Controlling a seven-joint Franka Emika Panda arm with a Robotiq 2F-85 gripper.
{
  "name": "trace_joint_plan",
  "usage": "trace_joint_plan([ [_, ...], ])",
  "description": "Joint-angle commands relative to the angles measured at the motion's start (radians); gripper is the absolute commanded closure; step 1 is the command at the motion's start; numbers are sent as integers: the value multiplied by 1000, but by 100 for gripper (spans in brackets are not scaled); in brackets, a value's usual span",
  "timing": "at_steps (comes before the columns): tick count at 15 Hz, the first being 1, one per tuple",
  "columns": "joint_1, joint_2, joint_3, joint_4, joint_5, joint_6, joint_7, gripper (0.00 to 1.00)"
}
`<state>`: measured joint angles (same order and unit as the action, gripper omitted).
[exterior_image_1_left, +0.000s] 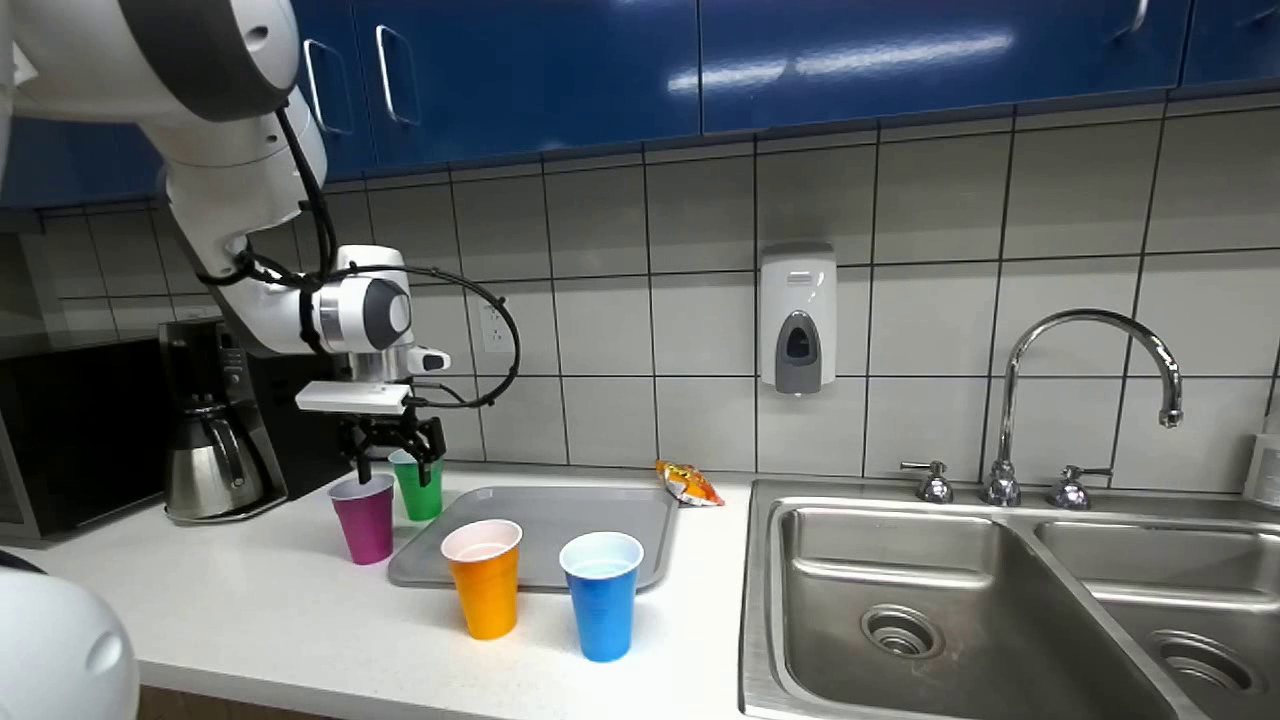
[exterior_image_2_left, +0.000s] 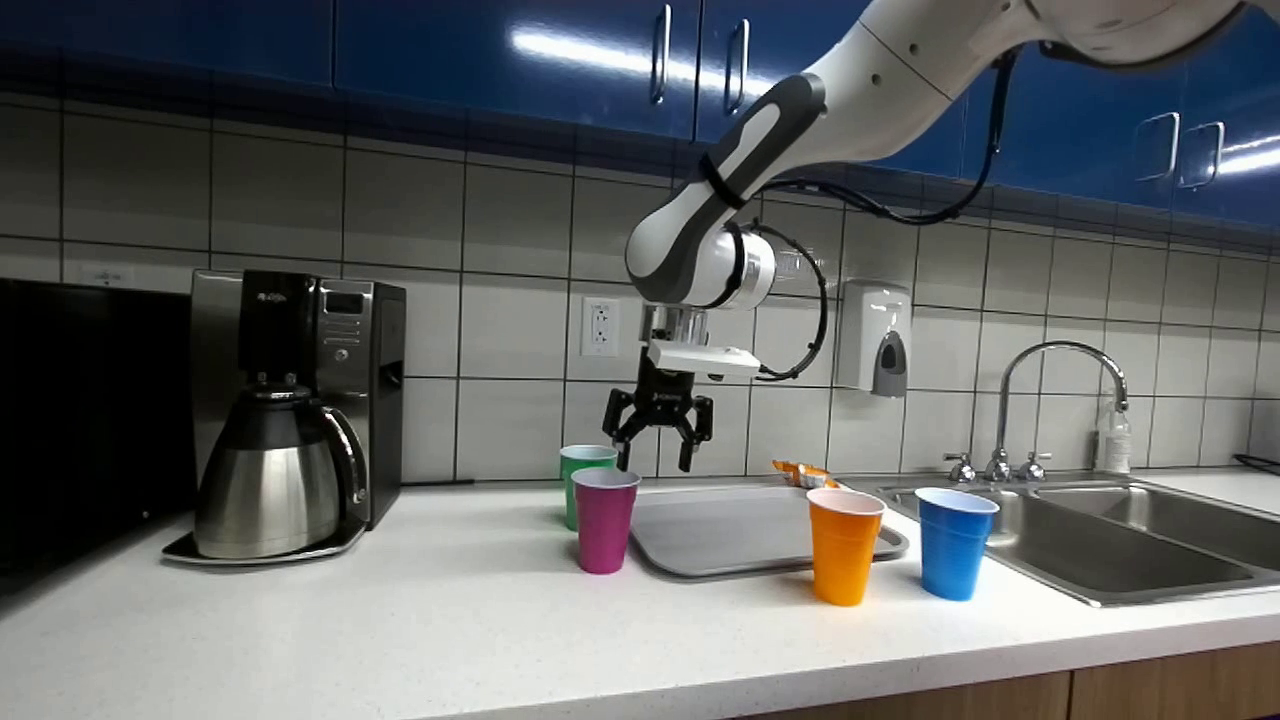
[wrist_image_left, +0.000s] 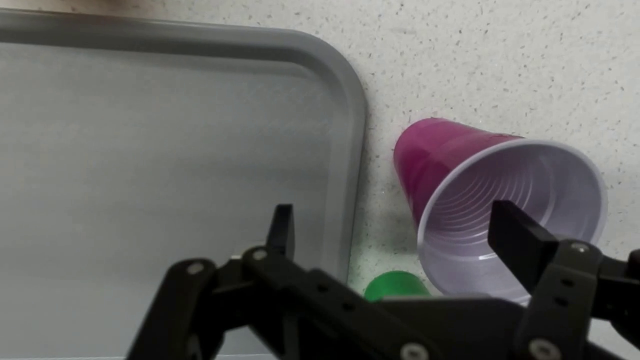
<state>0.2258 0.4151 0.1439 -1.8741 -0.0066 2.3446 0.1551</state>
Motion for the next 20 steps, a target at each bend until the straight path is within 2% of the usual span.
trace_joint_plan([
  [1, 14, 53, -5, 65, -4, -10, 13, 0],
  [16, 49, 132, -9, 117, -13, 17, 5, 0],
  [17, 47, 132, -7, 116, -12, 19, -2, 25],
  [18, 46, 133, -6, 116, -11, 20, -5, 26],
  [20, 46, 132, -6, 112, -14, 19, -13, 42],
])
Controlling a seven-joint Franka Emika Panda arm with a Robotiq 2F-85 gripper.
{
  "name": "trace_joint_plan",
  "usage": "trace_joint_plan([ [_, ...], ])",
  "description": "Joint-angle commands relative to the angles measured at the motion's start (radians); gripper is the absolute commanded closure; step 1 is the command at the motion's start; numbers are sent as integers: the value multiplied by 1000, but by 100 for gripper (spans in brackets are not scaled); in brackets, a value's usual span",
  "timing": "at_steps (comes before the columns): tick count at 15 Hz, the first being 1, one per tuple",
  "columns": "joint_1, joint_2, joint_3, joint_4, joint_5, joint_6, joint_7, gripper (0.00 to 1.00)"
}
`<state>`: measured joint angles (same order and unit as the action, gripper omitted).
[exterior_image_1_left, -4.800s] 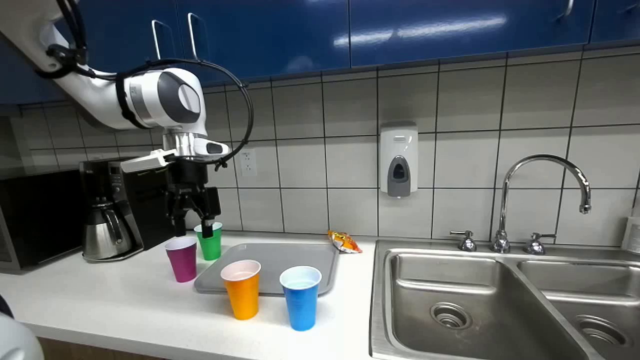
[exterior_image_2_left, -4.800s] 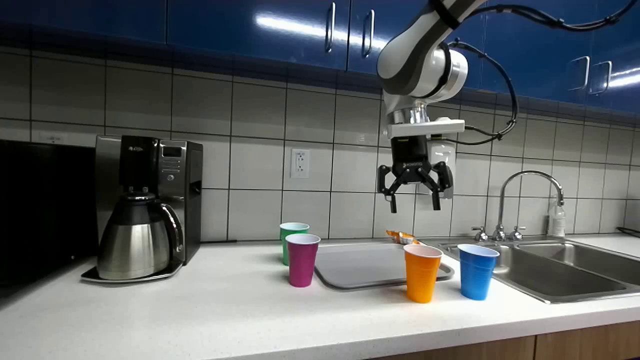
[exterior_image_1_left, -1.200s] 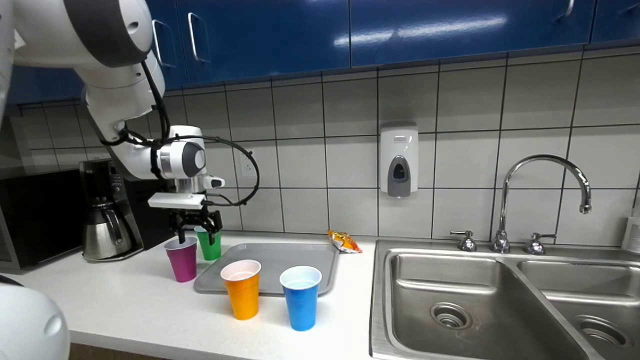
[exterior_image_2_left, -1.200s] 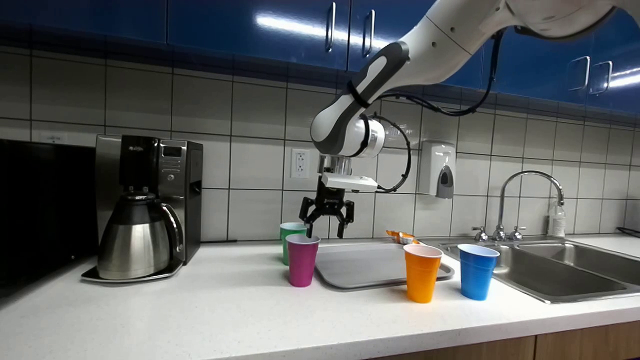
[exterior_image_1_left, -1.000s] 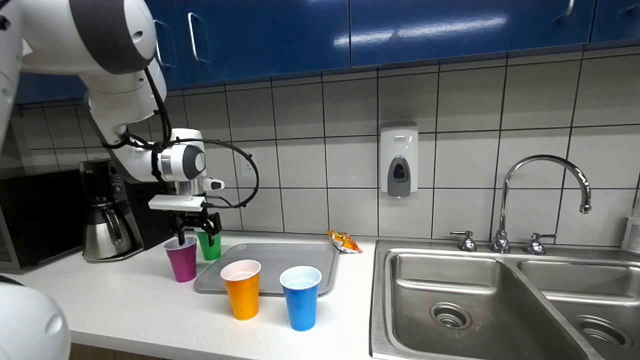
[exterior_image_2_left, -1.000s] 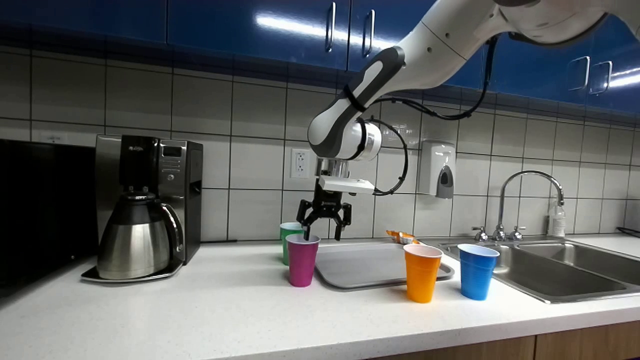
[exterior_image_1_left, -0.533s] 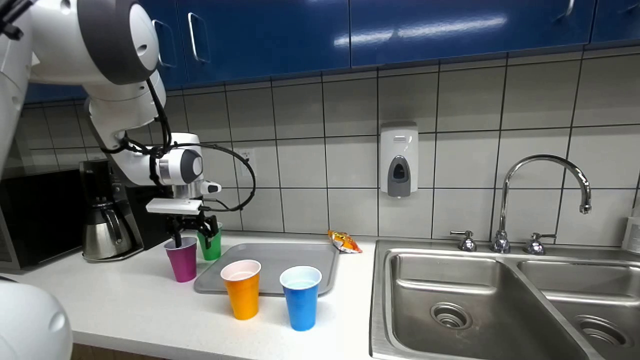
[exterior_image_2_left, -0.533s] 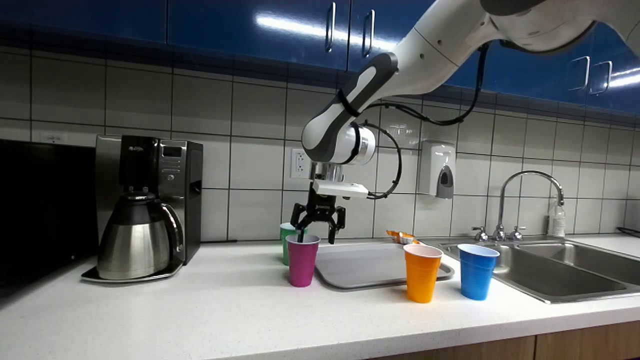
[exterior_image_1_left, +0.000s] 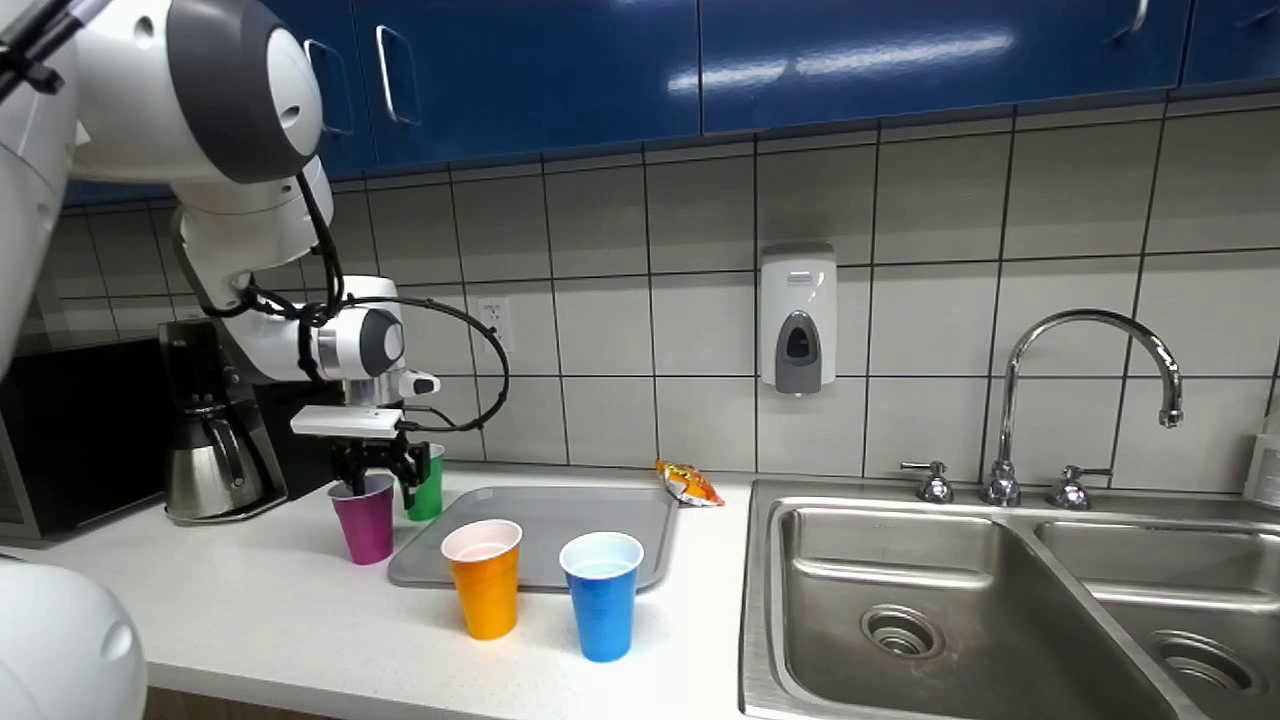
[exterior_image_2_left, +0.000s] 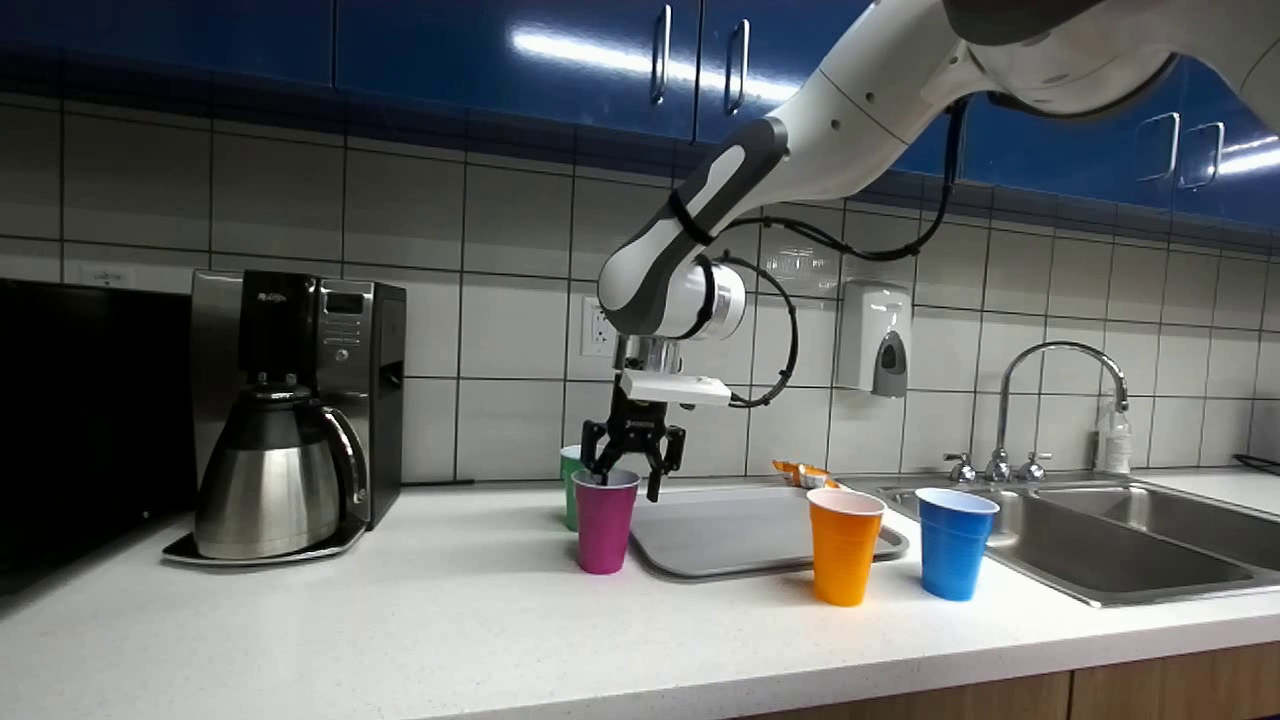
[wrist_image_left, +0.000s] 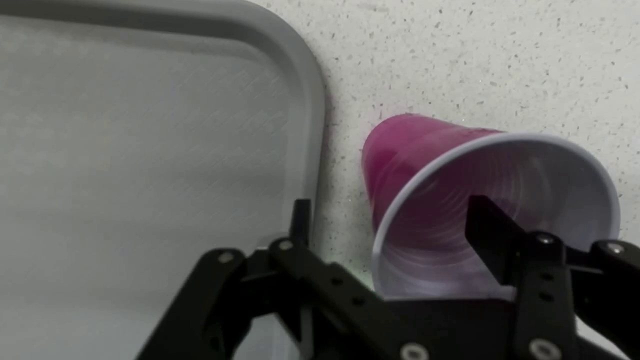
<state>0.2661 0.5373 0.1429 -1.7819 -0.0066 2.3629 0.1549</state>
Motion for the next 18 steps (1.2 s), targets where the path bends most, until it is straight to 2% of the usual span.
trace_joint_plan([
  [1, 6, 9, -5, 18, -16, 2, -14, 51],
  [7, 6, 10, -6, 15, -19, 0, -16, 97],
  [8, 6, 10, -5, 14, -19, 0, -17, 100],
  [13, -8, -11, 8, 4, 0, -10, -42, 99],
  [18, -52, -50, 32, -7, 69, -27, -101, 99],
])
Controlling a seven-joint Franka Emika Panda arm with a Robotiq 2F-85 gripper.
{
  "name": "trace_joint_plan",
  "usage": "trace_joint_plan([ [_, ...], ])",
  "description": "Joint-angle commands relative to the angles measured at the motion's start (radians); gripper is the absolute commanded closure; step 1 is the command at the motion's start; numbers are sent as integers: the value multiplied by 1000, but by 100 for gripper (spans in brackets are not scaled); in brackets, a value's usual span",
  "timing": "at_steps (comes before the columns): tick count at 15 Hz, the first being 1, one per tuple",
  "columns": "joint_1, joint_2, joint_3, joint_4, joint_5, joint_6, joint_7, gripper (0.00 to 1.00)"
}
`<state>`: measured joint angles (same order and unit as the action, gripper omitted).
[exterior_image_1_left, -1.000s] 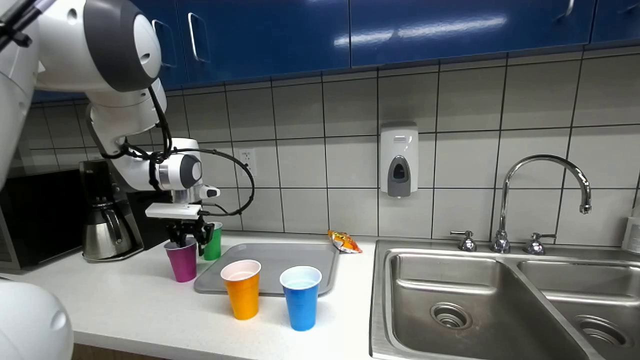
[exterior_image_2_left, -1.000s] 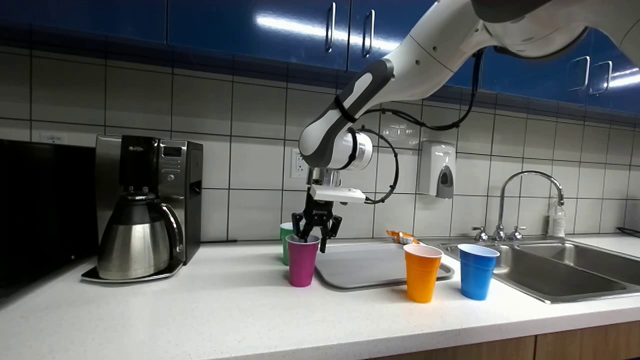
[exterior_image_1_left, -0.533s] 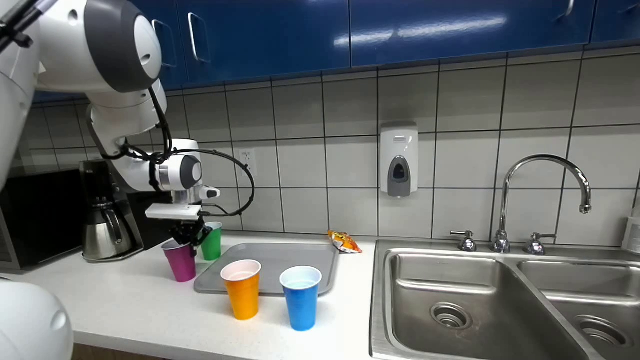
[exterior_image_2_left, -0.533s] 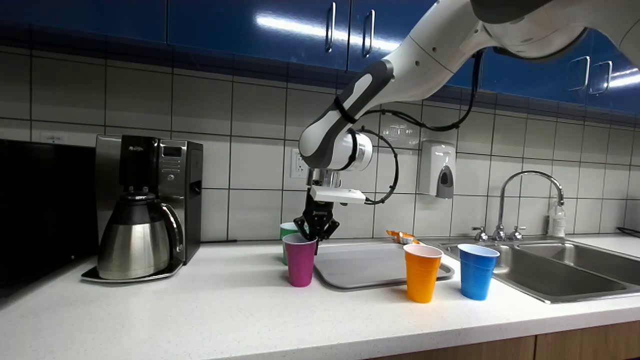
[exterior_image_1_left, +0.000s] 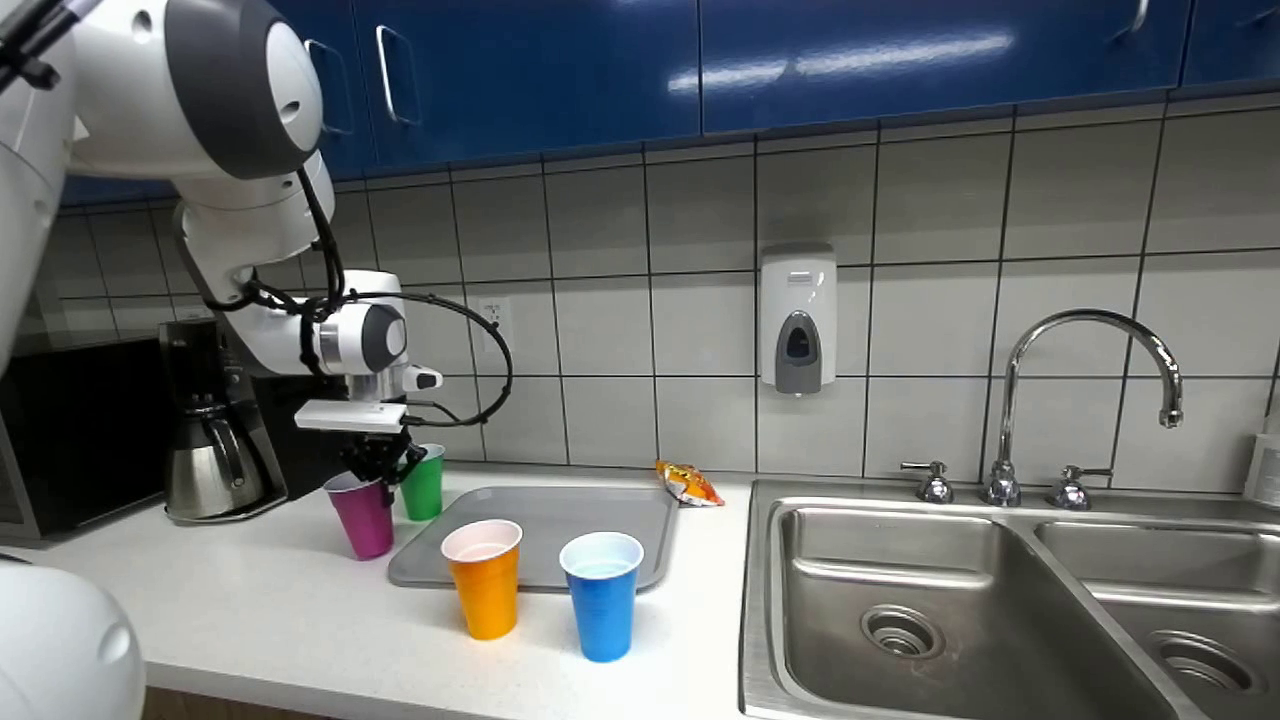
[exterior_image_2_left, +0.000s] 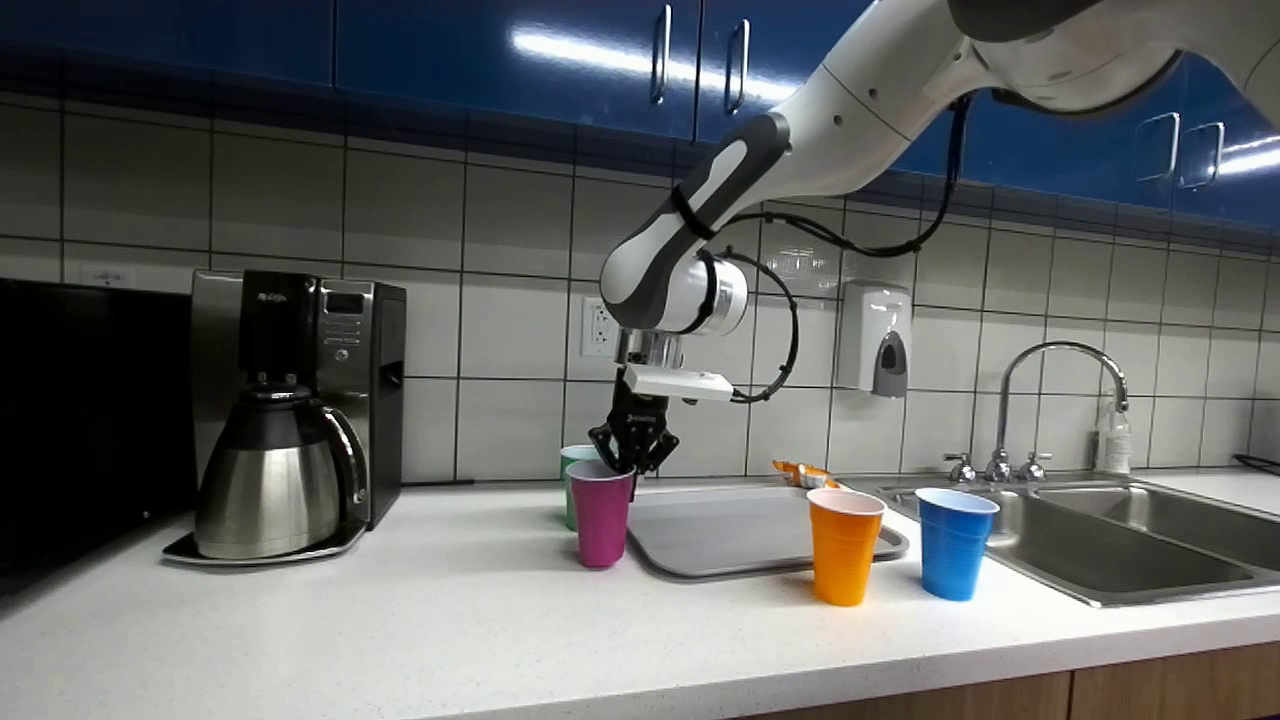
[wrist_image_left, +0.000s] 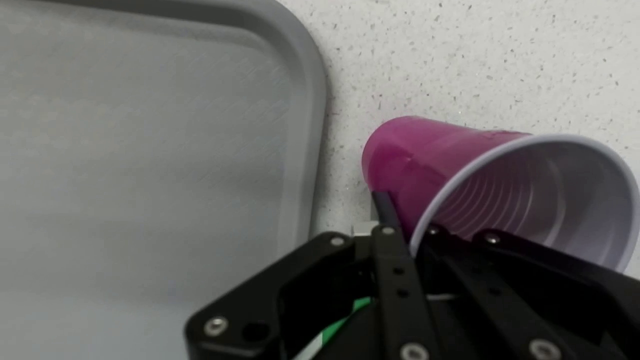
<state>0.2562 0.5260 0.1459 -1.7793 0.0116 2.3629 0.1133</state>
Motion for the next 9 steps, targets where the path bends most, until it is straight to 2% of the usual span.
trace_joint_plan([
  [1, -48, -44, 29, -11, 61, -28, -68, 99],
  [9, -108, -78, 3, -24, 100, -72, -111, 99],
])
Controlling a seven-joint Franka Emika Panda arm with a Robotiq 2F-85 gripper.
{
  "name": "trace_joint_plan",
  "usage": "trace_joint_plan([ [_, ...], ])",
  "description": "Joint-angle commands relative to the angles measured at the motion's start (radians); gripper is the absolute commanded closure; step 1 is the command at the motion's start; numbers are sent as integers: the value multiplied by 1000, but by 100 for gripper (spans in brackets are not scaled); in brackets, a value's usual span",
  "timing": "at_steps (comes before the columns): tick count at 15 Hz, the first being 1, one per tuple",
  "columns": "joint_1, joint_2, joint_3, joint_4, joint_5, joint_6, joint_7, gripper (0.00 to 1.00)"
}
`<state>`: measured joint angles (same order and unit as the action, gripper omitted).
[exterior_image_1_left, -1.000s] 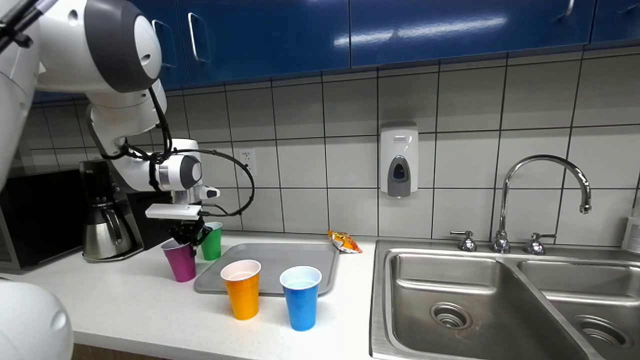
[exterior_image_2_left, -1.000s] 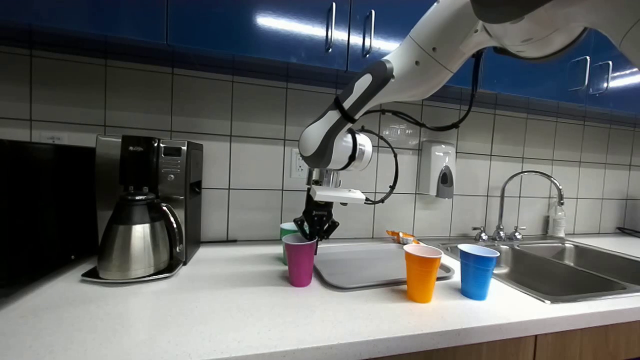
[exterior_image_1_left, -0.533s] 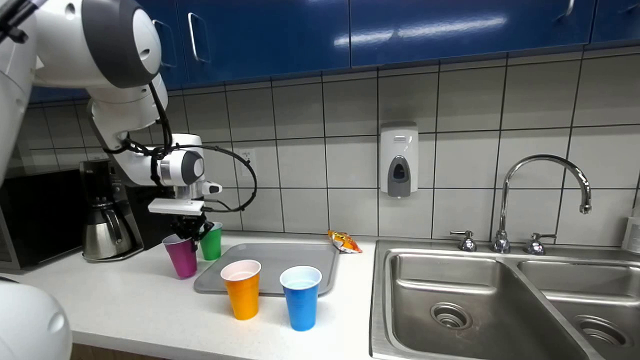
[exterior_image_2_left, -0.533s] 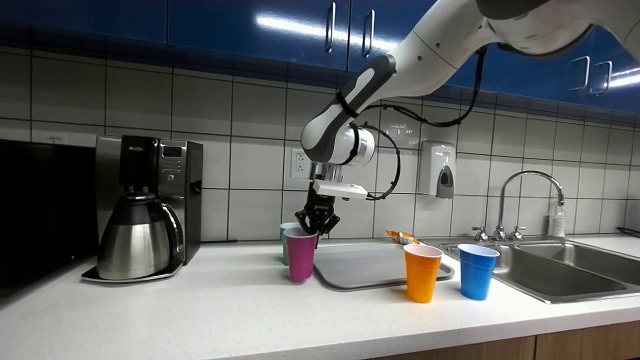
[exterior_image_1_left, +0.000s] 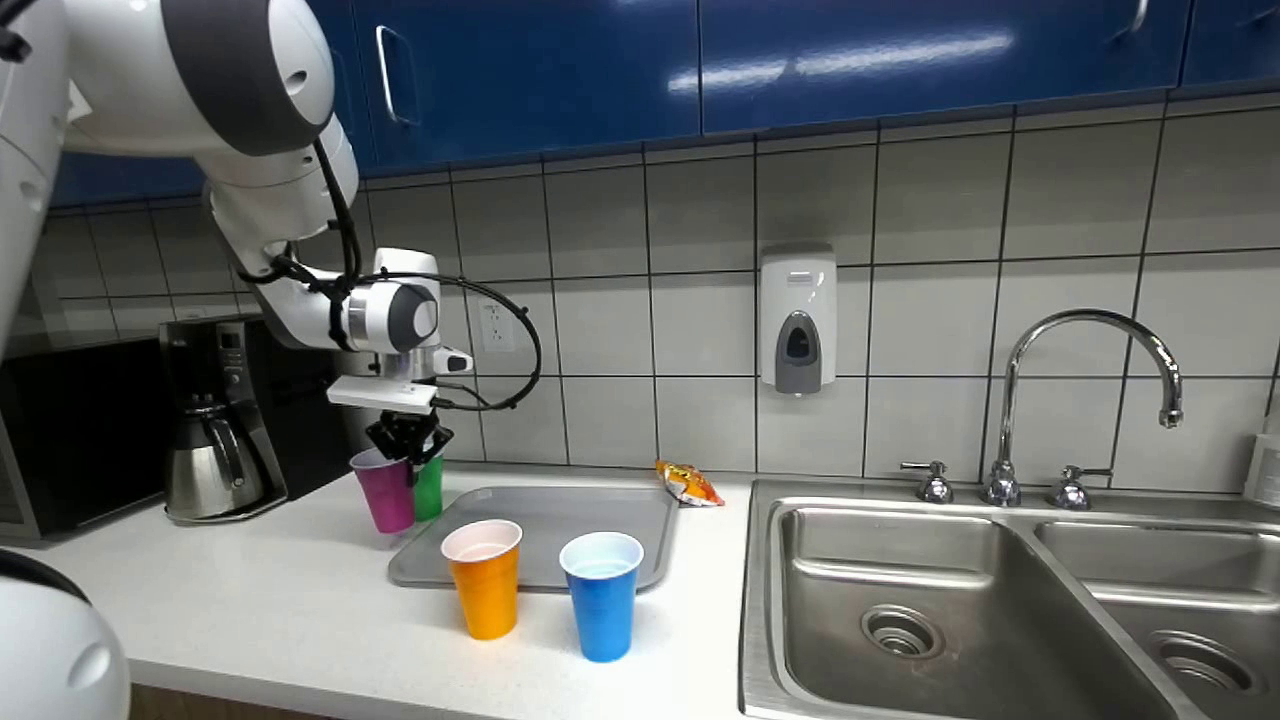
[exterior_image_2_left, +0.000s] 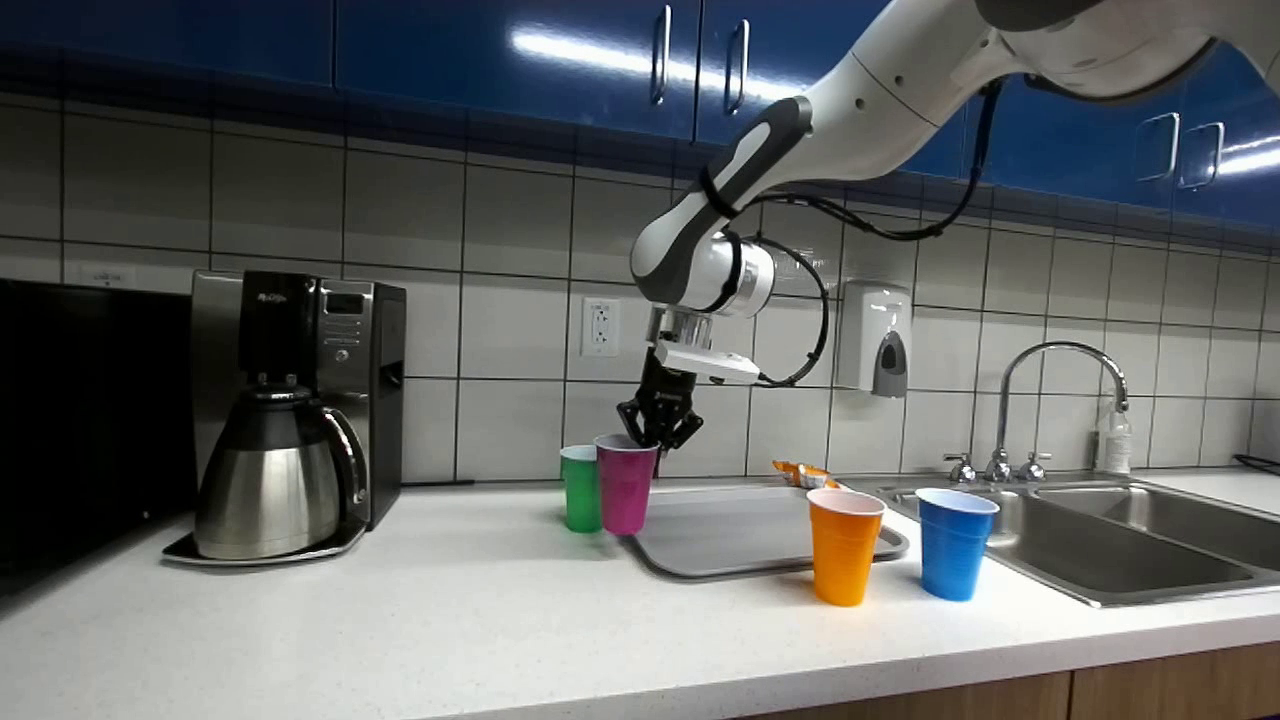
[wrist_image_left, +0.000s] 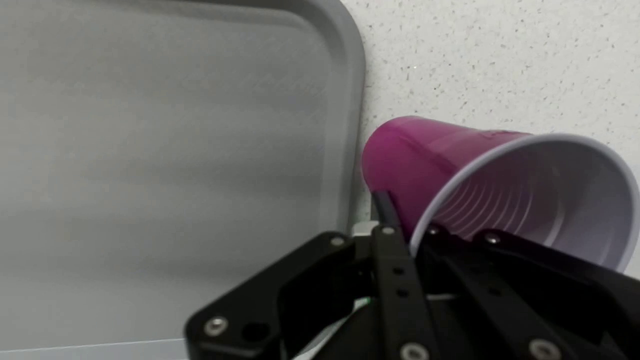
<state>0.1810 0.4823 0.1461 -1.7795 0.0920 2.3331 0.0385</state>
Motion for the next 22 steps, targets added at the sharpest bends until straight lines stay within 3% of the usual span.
trace_joint_plan([
  [1, -40, -35, 0, -28, 17, -47, -39, 99],
  [18, -85, -24, -37, -86, -10, -50, -112, 99],
  [19, -85, -26, -37, -88, -10, -56, -112, 73],
  [22, -78, -31, -43, -83, -23, -73, -100, 59],
])
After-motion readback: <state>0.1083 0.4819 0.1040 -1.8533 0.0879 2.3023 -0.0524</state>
